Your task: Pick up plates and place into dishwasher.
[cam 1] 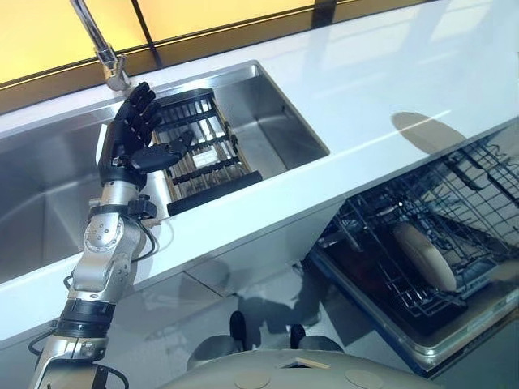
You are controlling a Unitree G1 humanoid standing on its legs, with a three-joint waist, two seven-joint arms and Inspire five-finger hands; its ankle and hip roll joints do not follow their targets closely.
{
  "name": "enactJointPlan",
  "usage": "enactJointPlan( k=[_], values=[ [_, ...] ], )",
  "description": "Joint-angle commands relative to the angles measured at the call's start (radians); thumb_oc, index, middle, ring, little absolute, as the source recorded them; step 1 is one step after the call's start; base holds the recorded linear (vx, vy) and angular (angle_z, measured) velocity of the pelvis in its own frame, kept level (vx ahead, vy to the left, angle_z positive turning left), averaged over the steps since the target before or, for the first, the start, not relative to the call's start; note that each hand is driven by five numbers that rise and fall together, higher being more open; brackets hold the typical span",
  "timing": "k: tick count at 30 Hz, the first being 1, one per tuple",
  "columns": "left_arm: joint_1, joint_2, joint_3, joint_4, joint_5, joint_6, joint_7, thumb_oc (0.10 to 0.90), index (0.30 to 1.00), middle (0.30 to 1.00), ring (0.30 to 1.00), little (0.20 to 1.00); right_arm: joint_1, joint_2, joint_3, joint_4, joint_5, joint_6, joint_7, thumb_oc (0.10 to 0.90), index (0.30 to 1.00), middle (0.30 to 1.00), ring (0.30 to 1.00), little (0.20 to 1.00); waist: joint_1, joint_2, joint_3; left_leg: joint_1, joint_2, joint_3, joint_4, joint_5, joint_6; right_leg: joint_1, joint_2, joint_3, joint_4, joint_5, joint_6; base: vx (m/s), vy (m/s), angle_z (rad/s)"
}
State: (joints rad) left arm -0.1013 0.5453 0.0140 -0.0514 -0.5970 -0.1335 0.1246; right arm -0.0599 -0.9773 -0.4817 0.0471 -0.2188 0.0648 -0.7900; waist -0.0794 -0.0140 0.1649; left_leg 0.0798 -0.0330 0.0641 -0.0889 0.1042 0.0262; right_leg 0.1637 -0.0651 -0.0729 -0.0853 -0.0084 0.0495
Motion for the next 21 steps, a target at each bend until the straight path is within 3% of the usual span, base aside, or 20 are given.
enactJointPlan(
  k=[1,6,14,21],
  values=[
    [-0.040,0.079,0.041,-0.004,-0.025,-0.087,-0.010,0.800,0.900,0.900,0.900,0.900,0.020,-0.142,-0.037,0.075,-0.049,0.043,0.024,0.100,0.300,0.300,0.300,0.200,0.010,-0.034,-0.122,0.050,-0.042,0.020,0.002,-0.120,0.000,-0.097,0.023,0.001,0.075,0.032,0.056,-0.01,-0.048,-0.16],
    [-0.021,0.060,0.054,0.001,0.000,-0.085,-0.027,0.800,0.900,0.900,0.900,0.900,0.125,-0.097,0.020,0.208,-0.177,0.126,0.211,0.100,0.300,0.300,0.300,0.200,0.004,-0.035,-0.105,0.053,-0.035,0.027,0.002,-0.125,0.003,-0.092,0.029,0.010,0.071,0.029,0.055,0.01,-0.084,-0.11],
    [-0.036,0.071,0.039,0.003,0.012,-0.074,-0.042,0.800,0.900,0.900,0.900,0.900,0.085,-0.076,0.199,0.420,-0.344,0.197,0.407,0.100,0.300,0.300,0.300,0.200,0.022,-0.033,-0.079,0.057,-0.021,0.020,0.002,-0.121,-0.004,-0.082,0.035,-0.011,0.072,0.029,0.049,0.02,-0.119,0.02],
    [-0.049,0.087,0.010,-0.013,0.005,-0.064,-0.047,0.800,0.900,0.900,0.900,0.900,-0.061,-0.089,0.419,0.520,-0.480,0.382,0.576,0.100,0.300,0.300,0.300,0.200,0.061,-0.024,-0.040,0.047,-0.010,-0.001,0.009,-0.107,-0.010,-0.078,0.041,-0.036,0.097,0.009,0.035,0.02,-0.143,0.05]
  ],
)
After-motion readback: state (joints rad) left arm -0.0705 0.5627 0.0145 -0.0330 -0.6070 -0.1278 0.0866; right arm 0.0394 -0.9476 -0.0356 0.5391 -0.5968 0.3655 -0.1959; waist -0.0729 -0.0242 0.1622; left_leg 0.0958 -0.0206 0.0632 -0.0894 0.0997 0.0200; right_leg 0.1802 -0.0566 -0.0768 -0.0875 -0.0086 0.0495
